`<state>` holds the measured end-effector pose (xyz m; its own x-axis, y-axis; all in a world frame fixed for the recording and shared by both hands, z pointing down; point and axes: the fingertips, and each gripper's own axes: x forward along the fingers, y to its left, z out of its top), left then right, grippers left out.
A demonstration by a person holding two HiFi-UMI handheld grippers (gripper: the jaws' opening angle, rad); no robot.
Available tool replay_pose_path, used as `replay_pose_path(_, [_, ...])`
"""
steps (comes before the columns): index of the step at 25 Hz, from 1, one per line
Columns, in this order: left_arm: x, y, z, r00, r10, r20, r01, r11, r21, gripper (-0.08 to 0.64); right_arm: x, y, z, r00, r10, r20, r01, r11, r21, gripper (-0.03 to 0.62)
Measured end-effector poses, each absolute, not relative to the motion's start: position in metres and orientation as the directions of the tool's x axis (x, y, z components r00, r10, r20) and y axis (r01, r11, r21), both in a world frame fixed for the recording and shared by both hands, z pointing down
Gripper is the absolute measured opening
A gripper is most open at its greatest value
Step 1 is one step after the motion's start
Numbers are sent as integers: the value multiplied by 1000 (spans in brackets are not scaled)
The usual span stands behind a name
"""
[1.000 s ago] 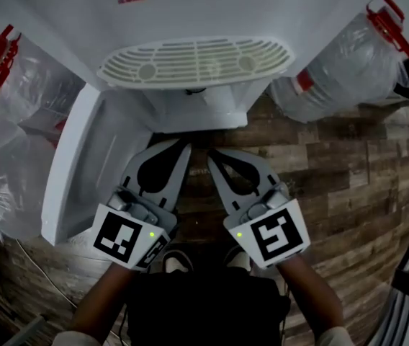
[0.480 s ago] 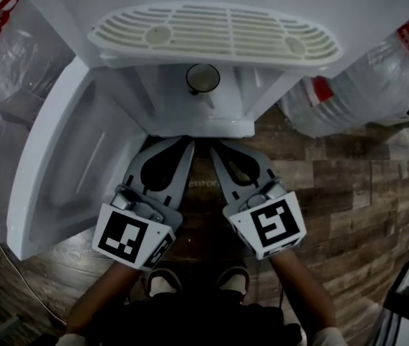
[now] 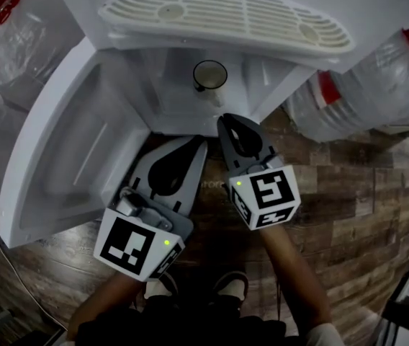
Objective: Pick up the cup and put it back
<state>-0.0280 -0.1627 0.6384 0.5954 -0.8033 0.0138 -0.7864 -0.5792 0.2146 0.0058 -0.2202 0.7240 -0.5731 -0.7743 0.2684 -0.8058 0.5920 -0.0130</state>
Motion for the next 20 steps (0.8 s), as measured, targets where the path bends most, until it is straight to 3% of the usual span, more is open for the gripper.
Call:
replay_pose_path(10, [-30, -157, 638, 591, -807, 11, -787, -573, 230, 8, 7, -239, 751, -532, -792, 299, -832, 555, -13, 35])
replay_pose_path(12, [-32, -158, 639, 586, -810, 4, -787, -568, 240, 8, 7, -243, 758, -531, -788, 310, -833, 553, -23, 91])
replay_pose_path(20, [-39, -162, 646, 575, -818, 10, -791, -553, 262, 8, 13, -262, 778, -470, -819, 329, -864, 503, 16, 181])
